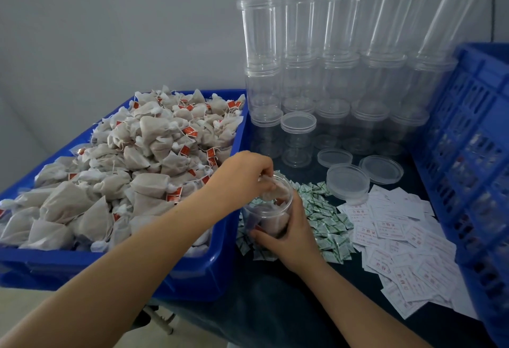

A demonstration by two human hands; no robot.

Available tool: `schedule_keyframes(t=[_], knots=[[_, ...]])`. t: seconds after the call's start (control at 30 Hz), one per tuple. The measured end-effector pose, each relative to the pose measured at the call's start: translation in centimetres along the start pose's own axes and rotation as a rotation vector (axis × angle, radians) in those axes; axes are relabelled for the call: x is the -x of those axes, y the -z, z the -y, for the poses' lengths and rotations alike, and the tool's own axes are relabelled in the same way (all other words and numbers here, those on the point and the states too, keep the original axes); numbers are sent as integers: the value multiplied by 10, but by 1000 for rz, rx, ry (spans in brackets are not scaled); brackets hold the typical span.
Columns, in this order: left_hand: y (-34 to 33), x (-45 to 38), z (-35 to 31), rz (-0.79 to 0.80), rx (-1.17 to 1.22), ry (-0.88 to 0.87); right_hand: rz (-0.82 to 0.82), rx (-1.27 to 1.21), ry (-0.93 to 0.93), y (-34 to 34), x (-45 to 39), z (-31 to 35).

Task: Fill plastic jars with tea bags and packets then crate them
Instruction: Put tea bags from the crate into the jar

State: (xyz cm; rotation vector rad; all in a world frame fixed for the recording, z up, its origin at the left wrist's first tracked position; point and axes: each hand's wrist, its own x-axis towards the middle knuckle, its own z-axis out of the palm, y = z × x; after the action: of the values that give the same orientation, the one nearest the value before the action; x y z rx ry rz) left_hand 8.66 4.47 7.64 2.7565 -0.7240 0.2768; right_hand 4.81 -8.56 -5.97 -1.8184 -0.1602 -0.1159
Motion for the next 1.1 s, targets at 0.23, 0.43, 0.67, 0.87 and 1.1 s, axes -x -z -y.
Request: schedule_keyframes(t=[0.23, 0.43, 0.67, 0.87, 1.1], knots=[[-10, 0, -11, 10, -379, -166, 1, 7, 27, 2, 1, 1], [-6, 0, -6, 125, -454, -157, -4, 26, 41, 1, 0, 2], [3, 3, -15, 465, -342, -160, -11, -2, 57, 0, -2, -1], [4, 4, -19, 634, -220, -159, -8, -46, 54, 2, -8, -3], [20, -1, -11, 57, 175, -141, -25, -134, 65, 17, -12, 2]])
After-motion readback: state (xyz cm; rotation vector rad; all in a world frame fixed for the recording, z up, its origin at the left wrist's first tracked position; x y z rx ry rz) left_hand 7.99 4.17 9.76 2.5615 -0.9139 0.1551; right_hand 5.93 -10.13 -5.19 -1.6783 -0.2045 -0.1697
